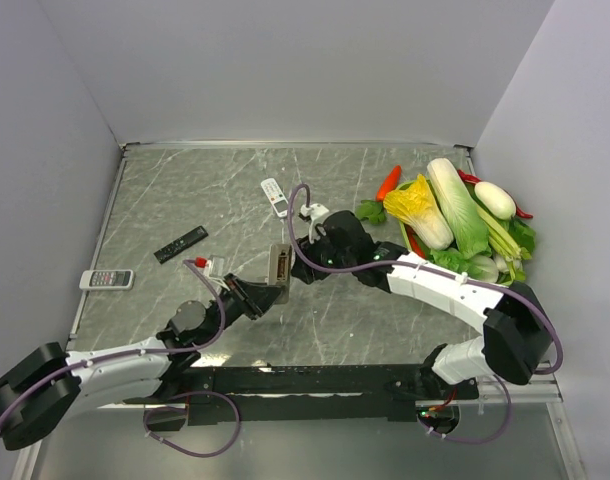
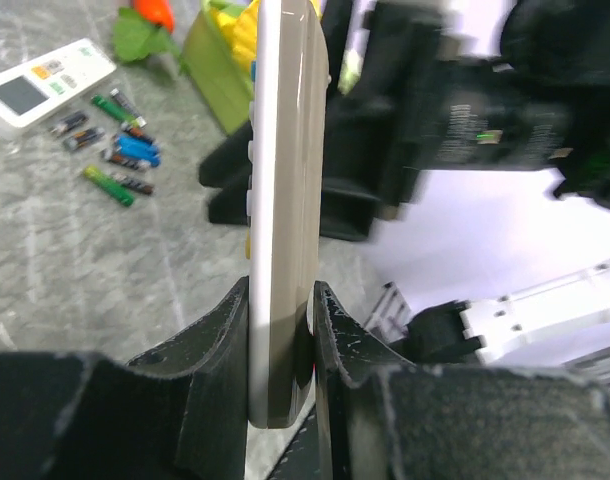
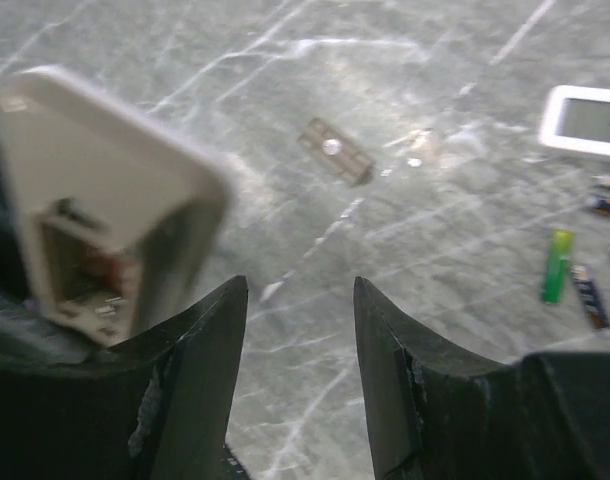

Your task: Load the batteries into the remote control

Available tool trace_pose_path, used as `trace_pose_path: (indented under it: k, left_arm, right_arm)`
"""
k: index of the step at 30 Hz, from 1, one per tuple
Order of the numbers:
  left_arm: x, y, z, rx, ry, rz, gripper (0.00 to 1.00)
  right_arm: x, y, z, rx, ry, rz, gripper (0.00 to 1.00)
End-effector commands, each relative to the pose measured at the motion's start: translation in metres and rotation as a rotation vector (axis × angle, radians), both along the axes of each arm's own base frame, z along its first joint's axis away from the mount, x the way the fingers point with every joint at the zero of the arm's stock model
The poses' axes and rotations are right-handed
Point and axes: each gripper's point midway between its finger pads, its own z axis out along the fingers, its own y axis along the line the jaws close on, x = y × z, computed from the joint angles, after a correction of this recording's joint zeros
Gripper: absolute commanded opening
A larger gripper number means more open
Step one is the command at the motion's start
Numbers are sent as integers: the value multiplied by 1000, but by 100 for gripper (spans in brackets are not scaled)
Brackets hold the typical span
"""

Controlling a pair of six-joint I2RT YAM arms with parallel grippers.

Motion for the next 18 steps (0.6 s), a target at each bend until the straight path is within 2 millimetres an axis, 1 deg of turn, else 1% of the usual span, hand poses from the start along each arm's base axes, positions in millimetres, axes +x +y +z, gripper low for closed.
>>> trace_pose_path:
  k: [1,2,3,4,5,6,7,8,9,11,12,13,15,18]
  left_arm:
    - [-21,34,-61,30,94,29,1]
    - [-20,38,-62,19,98,43,1]
    - [-19,40,-65,17,112,55,1]
    - [-18,40,-58,1,99,57,1]
    - [-18,41,-63,16,108,58,1]
    - [-18,41,-61,7,107,62,1]
    - [-18,42,-53,-17,91,62,1]
    - [-18,42,-57,-6,100,64,1]
    - [-18,42,-57,-9,101,66,1]
    - [-18,42,-54,-17,97,63,1]
    - [-19,42,-53,-22,95,59,1]
    - [-19,41,-53,-22,96,54,1]
    - [-20,40,-51,-28,93,49,1]
    - [-20,40,-52,-27,99,46,1]
  right_arm:
    - [35,-34,-9,-103,-52,-119,50]
    - [38,-42,-18,-134,-42,-133,49]
    - [42,-48,-29,-159,-20,-148,44]
    - [43,-53,-37,-176,-9,-154,43]
    - [45,-56,-42,-193,-5,-163,37]
    - [48,-60,-52,-213,13,-172,35]
    - [50,-60,-54,-220,17,-172,34]
    - [51,-60,-59,-232,22,-172,32]
    - [52,-63,-70,-263,47,-174,31]
    - [56,-61,-74,-279,55,-173,31]
    - [57,-66,-85,-318,81,-184,31]
    - [61,-65,-84,-325,79,-191,31]
    - [64,-70,-95,-370,94,-216,31]
    - [66,-75,-101,-403,105,-235,31]
